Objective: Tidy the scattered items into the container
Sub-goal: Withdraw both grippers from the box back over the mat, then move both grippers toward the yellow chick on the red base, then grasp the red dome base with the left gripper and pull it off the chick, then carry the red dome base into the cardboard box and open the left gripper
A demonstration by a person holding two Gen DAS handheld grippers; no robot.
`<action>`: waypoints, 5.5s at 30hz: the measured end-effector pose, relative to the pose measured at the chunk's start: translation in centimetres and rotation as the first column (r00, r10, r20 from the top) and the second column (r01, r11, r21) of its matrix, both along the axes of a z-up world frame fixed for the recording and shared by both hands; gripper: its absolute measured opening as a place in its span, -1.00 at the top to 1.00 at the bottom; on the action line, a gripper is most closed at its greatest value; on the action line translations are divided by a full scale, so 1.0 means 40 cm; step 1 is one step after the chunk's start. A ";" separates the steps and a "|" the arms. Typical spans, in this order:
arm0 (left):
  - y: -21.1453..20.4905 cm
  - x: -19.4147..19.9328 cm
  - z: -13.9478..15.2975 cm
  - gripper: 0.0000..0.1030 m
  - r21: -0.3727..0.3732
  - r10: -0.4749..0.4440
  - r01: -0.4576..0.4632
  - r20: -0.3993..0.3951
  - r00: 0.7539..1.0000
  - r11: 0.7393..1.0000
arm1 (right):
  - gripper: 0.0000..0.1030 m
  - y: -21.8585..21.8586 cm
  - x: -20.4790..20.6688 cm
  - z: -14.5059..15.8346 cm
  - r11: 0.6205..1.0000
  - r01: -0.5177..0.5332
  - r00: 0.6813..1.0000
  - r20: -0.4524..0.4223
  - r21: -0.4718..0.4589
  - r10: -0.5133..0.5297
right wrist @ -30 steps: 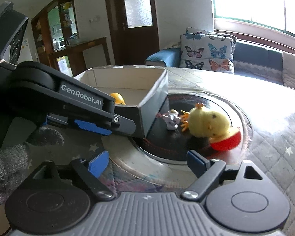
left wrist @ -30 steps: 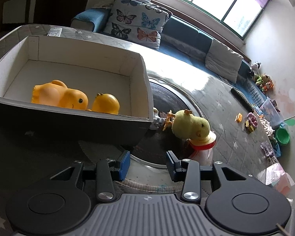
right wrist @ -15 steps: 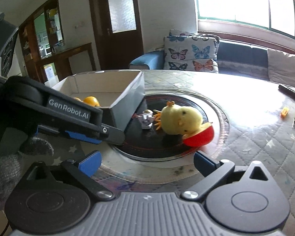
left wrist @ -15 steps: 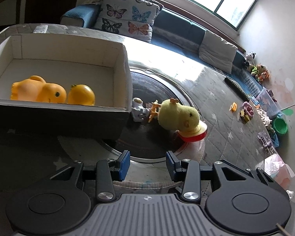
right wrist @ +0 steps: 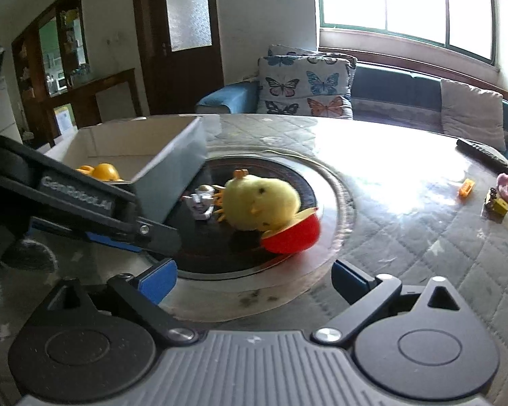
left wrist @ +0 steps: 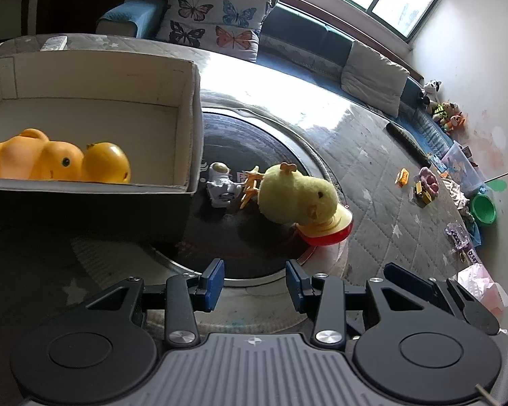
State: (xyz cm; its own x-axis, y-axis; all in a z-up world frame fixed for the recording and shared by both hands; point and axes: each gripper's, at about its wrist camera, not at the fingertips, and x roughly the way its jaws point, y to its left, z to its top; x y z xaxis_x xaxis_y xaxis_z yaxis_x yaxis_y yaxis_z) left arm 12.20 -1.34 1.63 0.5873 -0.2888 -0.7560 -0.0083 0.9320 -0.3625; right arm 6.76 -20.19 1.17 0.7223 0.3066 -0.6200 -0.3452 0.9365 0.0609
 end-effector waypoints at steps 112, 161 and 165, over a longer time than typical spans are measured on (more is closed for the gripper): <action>-0.069 0.131 -0.046 0.09 -0.139 -0.145 0.135 -0.059 0.988 0.981 | -0.04 -0.053 0.068 -0.065 0.987 -0.128 0.987 -0.084 0.093 0.136; 0.080 0.012 0.139 0.16 -0.165 -0.056 0.071 0.094 0.994 0.984 | -0.02 0.081 0.035 0.125 0.969 -0.246 0.964 0.111 0.035 0.241; 0.126 0.014 0.161 0.16 -0.170 -0.020 0.040 0.118 0.993 0.985 | -0.02 0.132 0.058 0.146 0.960 -0.277 0.953 0.134 0.027 0.272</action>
State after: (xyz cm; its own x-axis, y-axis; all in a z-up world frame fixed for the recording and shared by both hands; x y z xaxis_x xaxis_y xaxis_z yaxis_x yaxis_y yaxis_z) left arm 12.75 3.69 8.09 0.6567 -0.4270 -0.6217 0.0698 0.8552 -0.5137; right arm 9.08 -14.90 7.02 0.6788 0.5294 -0.5089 -0.5962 0.8019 0.0390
